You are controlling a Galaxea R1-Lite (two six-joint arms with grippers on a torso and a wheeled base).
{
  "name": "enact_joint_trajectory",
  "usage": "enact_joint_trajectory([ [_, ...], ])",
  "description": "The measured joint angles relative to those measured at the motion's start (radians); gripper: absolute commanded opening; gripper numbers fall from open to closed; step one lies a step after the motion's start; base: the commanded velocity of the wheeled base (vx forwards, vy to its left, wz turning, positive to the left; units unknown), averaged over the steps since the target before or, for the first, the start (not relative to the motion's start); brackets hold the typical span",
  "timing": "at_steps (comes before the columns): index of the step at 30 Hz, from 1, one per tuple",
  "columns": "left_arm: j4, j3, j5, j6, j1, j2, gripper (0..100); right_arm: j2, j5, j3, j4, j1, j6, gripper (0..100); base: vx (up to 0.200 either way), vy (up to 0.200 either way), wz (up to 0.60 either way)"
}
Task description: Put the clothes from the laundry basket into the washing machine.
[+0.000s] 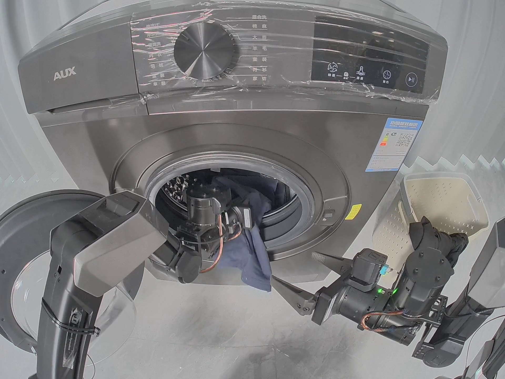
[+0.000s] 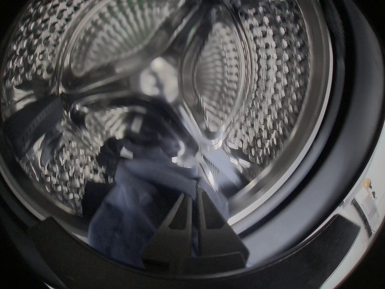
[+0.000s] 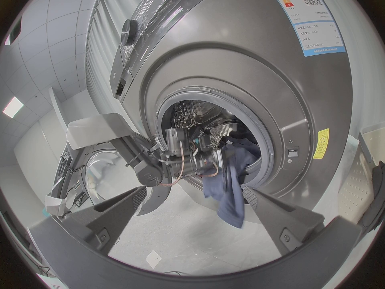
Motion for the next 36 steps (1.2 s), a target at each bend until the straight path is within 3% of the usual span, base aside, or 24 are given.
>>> enact_joint_trajectory([
  [11,-0.058,-0.190,0.044,-0.004,0.033,0.040,0,0.000,0.000,-0.007,0.000,-0.001,0.000,100,0.000,0.000,0.00],
  [12,-0.059,-0.188,0.044,-0.004,0.034,0.043,100,0.000,0.000,-0.007,0.000,-0.001,0.000,100,0.000,0.000,0.00],
  [17,-0.061,-0.139,0.036,-0.007,0.030,0.046,100,0.000,0.000,-0.008,0.000,-0.001,0.000,100,0.000,0.000,0.00],
  [24,-0.059,0.030,-0.002,-0.008,0.001,0.015,100,0.000,0.000,-0.008,0.000,-0.001,0.000,100,0.000,0.000,0.00],
  [35,-0.069,0.158,-0.022,0.011,-0.020,-0.007,100,0.003,0.000,-0.007,0.000,0.000,0.000,100,0.000,0.000,0.00],
  [36,-0.071,0.159,-0.021,0.012,-0.020,-0.004,0,0.003,0.000,-0.007,0.000,0.000,0.000,100,0.000,0.000,0.00],
])
